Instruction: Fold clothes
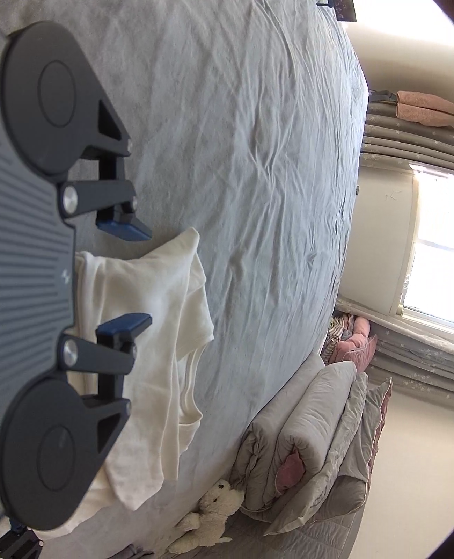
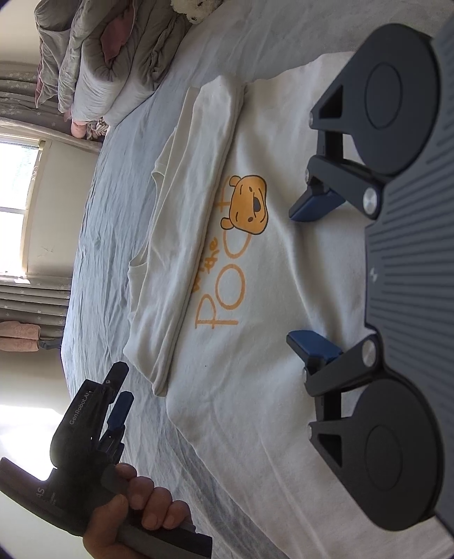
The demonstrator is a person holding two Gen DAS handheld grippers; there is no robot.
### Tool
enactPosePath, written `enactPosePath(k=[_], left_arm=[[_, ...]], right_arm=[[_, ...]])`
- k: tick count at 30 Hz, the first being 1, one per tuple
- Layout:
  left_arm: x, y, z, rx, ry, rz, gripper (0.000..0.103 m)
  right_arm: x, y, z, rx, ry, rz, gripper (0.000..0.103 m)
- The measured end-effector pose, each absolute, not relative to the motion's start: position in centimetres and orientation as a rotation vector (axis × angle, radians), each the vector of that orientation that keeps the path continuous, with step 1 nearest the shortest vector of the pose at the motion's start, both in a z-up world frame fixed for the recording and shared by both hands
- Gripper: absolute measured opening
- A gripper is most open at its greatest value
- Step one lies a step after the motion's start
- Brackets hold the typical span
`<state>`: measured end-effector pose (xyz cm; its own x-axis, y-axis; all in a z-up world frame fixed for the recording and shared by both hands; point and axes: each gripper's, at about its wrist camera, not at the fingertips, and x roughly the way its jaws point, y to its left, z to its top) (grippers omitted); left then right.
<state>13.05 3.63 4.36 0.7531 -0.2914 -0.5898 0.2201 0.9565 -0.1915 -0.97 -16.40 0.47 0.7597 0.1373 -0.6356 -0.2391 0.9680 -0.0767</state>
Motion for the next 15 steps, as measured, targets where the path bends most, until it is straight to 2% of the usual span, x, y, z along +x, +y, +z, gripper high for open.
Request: enactPosePath(k=[2,3,15], left_arm=[[13.4,2.6,3.0,-0.012,0.720,-0.210,0.049],[13.6,2.6,2.4,0.013,0.740,-0.194,0.054],[13.0,5.1,3.8,-0.114,0.730,-0.159,0.052]], right_arm=[[-0.9,-16.6,0.6,-0.147,0.689,0.212,0.073],[-0.8,-16.6,0.6,-0.142,0.695,0.217,0.073],[-0.2,-18.0,1.8,-0.083,0.767,0.261,0.073]])
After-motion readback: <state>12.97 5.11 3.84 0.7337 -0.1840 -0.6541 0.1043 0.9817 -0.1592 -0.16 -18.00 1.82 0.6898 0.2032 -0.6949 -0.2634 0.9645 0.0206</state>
